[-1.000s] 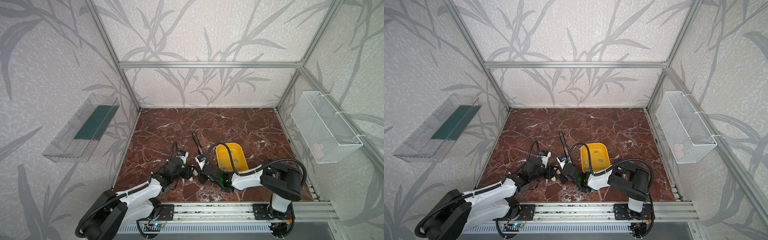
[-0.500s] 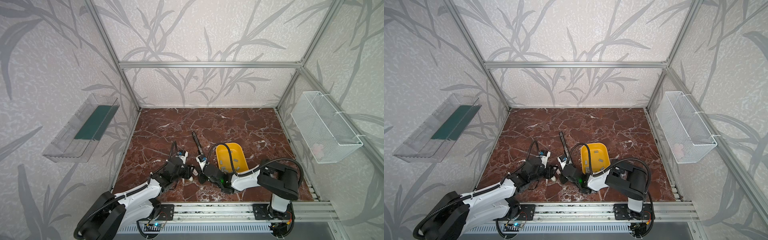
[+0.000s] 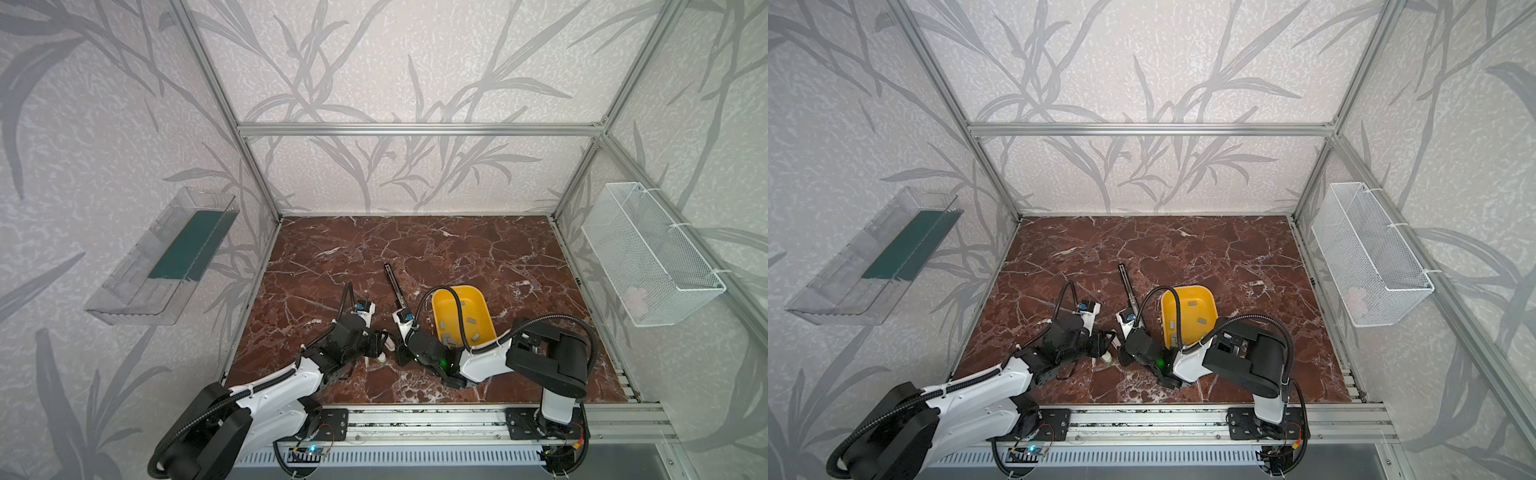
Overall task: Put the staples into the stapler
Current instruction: 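Press the pink stapler top down with the right gripper to close it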
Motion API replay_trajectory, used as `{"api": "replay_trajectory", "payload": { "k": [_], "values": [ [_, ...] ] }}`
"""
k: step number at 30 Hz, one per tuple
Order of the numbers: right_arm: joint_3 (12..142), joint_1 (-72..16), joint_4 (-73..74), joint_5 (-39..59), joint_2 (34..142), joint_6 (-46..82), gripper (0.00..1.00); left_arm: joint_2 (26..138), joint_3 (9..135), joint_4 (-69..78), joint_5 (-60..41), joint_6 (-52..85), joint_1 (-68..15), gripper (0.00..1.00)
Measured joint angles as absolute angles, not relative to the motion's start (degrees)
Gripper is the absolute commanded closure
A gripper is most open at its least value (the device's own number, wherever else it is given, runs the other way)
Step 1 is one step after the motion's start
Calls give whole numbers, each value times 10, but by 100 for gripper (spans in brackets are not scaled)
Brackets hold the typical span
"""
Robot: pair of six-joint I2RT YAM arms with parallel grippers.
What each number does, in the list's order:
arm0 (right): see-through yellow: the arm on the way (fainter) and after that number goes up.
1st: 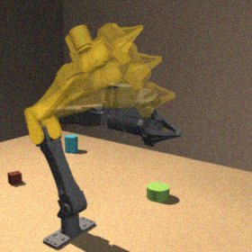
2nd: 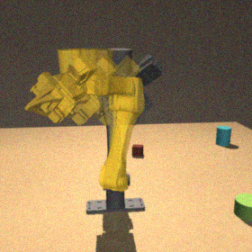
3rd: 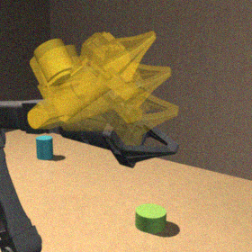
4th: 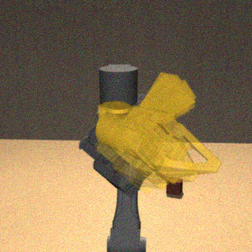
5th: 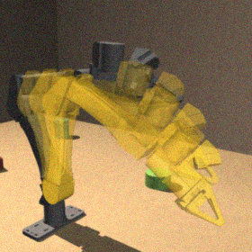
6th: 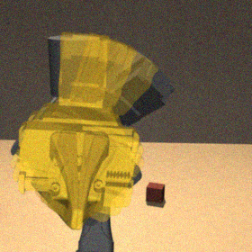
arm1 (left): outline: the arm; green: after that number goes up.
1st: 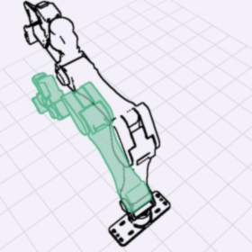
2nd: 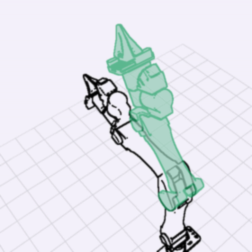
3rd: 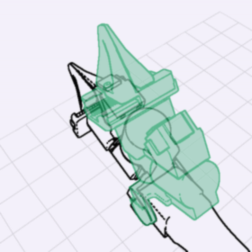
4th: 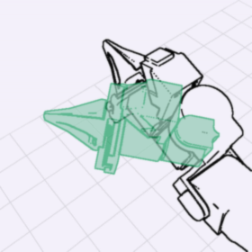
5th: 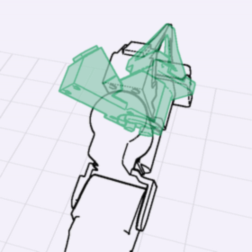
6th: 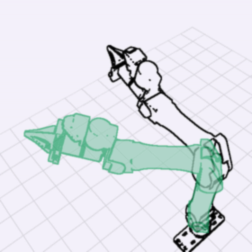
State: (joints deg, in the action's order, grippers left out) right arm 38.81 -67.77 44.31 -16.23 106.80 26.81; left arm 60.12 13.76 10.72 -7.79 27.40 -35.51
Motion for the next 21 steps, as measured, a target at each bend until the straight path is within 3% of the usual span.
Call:
{"api": "replay_trajectory", "payload": {
  "k": [10, 21],
  "values": [
    [413, -678, 338, -161, 1018, 236, 80, 563, 140, 67, -49, 276, -356, 44],
    [437, -681, 262, -152, 992, 210, 79, 555, 150, 49, -37, 275, -356, 48]
  ]
}}
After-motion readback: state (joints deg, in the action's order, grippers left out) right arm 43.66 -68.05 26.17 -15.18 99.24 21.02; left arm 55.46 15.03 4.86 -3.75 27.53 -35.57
